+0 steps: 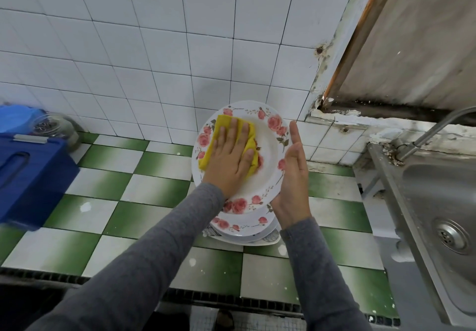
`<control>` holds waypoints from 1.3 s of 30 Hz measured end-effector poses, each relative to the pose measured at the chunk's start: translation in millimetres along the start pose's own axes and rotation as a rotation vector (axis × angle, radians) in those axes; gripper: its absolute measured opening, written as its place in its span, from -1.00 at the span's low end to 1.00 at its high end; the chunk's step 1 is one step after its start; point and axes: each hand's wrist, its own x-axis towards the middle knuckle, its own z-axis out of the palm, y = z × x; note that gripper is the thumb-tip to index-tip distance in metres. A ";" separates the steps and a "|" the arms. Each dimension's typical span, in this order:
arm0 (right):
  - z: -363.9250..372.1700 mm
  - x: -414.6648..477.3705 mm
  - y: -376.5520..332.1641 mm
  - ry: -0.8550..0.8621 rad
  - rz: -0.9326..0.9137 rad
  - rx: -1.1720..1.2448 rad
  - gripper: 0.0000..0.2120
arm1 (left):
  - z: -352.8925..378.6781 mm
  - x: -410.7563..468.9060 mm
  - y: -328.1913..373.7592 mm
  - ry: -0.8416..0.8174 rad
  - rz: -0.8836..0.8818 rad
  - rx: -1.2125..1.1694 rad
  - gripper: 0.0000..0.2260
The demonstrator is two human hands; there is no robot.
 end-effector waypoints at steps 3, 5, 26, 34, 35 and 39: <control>1.6 0.6 -1.2 0.024 -0.020 -0.037 -0.63 | -1.5 -5.3 12.0 -0.032 -0.038 -0.112 -0.45; -0.6 3.8 -1.7 0.052 -0.026 -0.093 -0.62 | -3.2 -16.3 23.6 -0.113 0.006 -0.224 -0.45; -10.8 56.7 -8.1 0.230 0.137 -0.027 -0.59 | -36.6 -34.1 30.9 -0.088 0.305 -0.098 -0.33; -18.0 71.5 -26.7 0.167 0.496 0.032 -0.55 | -68.8 -12.3 27.2 0.006 0.314 -0.263 -0.52; -17.6 68.6 -27.6 0.147 0.515 -0.032 -0.52 | -73.6 -10.5 26.5 0.002 0.242 -0.328 -0.54; -27.4 53.4 -13.3 -0.006 0.386 -0.400 -0.53 | -89.0 -9.2 21.7 0.026 -0.083 -0.767 -0.63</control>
